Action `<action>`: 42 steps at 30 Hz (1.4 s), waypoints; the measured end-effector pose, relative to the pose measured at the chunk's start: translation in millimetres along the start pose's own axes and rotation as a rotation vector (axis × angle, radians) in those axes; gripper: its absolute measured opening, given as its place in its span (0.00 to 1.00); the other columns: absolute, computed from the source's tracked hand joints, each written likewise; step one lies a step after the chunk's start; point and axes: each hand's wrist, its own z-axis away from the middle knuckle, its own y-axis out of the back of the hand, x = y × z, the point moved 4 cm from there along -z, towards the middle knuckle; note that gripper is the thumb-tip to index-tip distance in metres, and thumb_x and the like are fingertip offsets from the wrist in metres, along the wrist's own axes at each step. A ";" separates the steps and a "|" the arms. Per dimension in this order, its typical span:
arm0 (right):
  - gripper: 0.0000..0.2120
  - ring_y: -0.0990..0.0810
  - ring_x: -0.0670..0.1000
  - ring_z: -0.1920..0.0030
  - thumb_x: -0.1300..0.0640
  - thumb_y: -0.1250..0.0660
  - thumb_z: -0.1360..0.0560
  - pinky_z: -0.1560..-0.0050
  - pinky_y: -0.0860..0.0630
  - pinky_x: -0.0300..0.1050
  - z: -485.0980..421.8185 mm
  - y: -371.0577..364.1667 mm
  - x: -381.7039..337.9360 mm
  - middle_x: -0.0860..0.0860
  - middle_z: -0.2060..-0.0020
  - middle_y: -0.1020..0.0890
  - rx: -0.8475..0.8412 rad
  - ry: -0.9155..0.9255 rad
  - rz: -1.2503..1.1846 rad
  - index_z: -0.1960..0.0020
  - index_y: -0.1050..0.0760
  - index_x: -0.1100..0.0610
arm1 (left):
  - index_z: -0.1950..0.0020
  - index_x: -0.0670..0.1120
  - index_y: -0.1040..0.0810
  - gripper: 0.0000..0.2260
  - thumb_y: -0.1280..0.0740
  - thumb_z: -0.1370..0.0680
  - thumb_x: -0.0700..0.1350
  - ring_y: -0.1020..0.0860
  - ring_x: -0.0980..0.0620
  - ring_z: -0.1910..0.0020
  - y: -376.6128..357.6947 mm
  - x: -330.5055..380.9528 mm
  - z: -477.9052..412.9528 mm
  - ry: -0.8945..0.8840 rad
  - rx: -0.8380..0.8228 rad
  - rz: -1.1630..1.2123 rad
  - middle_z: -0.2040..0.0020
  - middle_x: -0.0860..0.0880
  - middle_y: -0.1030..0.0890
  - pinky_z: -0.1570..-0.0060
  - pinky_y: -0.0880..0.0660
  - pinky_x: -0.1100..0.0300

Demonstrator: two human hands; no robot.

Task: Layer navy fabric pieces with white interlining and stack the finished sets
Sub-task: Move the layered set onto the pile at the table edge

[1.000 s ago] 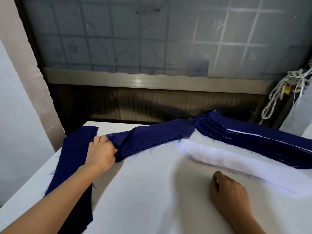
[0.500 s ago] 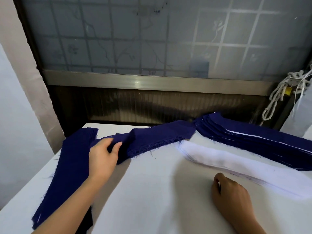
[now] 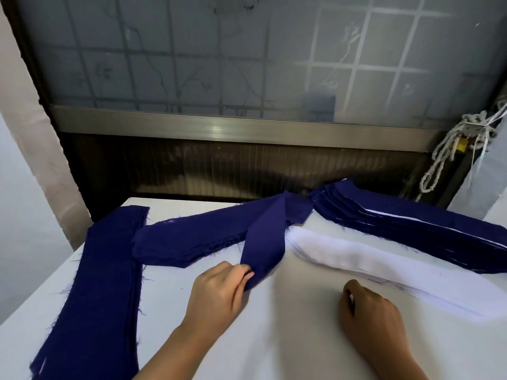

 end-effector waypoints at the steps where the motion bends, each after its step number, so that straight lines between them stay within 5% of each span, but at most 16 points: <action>1: 0.06 0.23 0.56 0.66 0.53 0.40 0.23 0.65 0.26 0.48 1.2 0.9 -0.4 0.49 0.68 0.23 0.002 -0.001 -0.005 0.58 0.31 0.53 | 0.55 0.41 0.17 0.10 0.38 0.21 0.40 0.25 0.50 0.68 0.0 2.3 0.2 -0.042 -0.001 -0.006 0.66 0.50 0.22 0.72 0.28 0.57; 4: 0.02 0.22 0.57 0.67 0.57 0.34 0.26 0.68 0.26 0.47 2.0 4.5 -4.8 0.50 0.65 0.21 0.089 0.038 -0.033 0.57 0.26 0.54 | 0.50 0.41 0.16 0.11 0.38 0.23 0.36 0.23 0.50 0.63 -0.4 5.8 0.7 -0.113 -0.025 -0.009 0.60 0.50 0.20 0.66 0.27 0.59; 6: 0.10 0.19 0.57 0.63 0.60 0.28 0.32 0.66 0.23 0.47 1.1 4.3 -18.2 0.52 0.60 0.19 0.169 0.111 -0.085 0.51 0.23 0.56 | 0.50 0.42 0.16 0.10 0.36 0.24 0.36 0.23 0.50 0.63 -0.9 5.0 1.2 -0.119 -0.022 -0.008 0.60 0.51 0.19 0.64 0.26 0.60; 11: 0.29 0.26 0.50 0.40 0.58 0.28 0.36 0.39 0.30 0.48 -1.1 -11.7 -98.6 0.47 0.41 0.22 0.222 0.482 -0.206 0.36 0.27 0.54 | 0.57 0.43 0.17 0.09 0.35 0.21 0.43 0.25 0.53 0.68 3.2 0.5 2.3 -0.029 0.050 -0.011 0.64 0.53 0.20 0.69 0.28 0.60; 16: 0.17 0.23 0.47 0.54 0.60 0.26 0.39 0.38 0.36 0.43 -9.2 -20.4 -140.7 0.44 0.58 0.19 0.317 0.497 -0.431 0.50 0.22 0.53 | 0.55 0.43 0.21 0.09 0.38 0.20 0.46 0.27 0.57 0.71 15.5 -17.1 4.0 0.274 0.156 0.057 0.67 0.55 0.22 0.69 0.32 0.65; 21: 0.15 0.21 0.49 0.61 0.66 0.25 0.39 0.35 0.36 0.48 -6.6 -18.9 -102.9 0.45 0.64 0.20 0.279 0.524 -0.287 0.55 0.20 0.54 | 0.51 0.45 0.23 0.05 0.36 0.18 0.45 0.27 0.53 0.76 26.4 -36.8 9.7 0.612 0.292 0.125 0.72 0.54 0.25 0.73 0.31 0.57; 24: 0.22 0.19 0.53 0.56 0.69 0.26 0.45 0.37 0.35 0.52 -8.4 -6.8 -46.9 0.47 0.60 0.17 0.312 0.440 -0.153 0.53 0.18 0.55 | 0.52 0.43 0.22 0.10 0.38 0.21 0.48 0.26 0.52 0.76 28.0 -34.9 6.9 0.630 0.291 0.117 0.73 0.53 0.25 0.76 0.30 0.55; 28: 0.10 0.23 0.54 0.55 0.66 0.30 0.33 0.41 0.34 0.48 -7.3 14.4 24.4 0.51 0.64 0.17 0.434 0.273 -0.096 0.54 0.18 0.56 | 0.51 0.42 0.22 0.10 0.37 0.20 0.48 0.25 0.52 0.74 24.1 -38.9 7.6 0.699 0.278 0.111 0.72 0.52 0.24 0.73 0.27 0.52; 34: 0.16 0.25 0.62 0.47 0.72 0.27 0.34 0.45 0.28 0.58 1.7 19.2 66.8 0.50 0.62 0.17 0.442 -0.032 -0.258 0.50 0.19 0.58 | 0.57 0.46 0.24 0.10 0.34 0.20 0.50 0.24 0.52 0.70 18.6 -53.9 15.3 0.878 0.282 0.202 0.70 0.52 0.23 0.67 0.28 0.54; 39: 0.14 0.24 0.61 0.56 0.61 0.28 0.28 0.49 0.28 0.56 5.5 33.9 72.8 0.49 0.63 0.22 0.584 -0.260 -0.487 0.45 0.25 0.53 | 0.61 0.58 0.26 0.09 0.30 0.23 0.51 0.23 0.60 0.64 21.6 -56.1 17.5 0.968 0.334 0.269 0.66 0.58 0.21 0.65 0.28 0.69; 42: 0.12 0.23 0.57 0.66 0.55 0.31 0.25 0.60 0.28 0.51 9.5 37.2 80.2 0.50 0.66 0.22 0.608 -0.390 -0.626 0.45 0.29 0.47 | 0.61 0.58 0.23 0.07 0.27 0.24 0.51 0.23 0.56 0.70 16.1 -60.4 20.2 0.990 0.224 0.203 0.72 0.52 0.24 0.69 0.30 0.66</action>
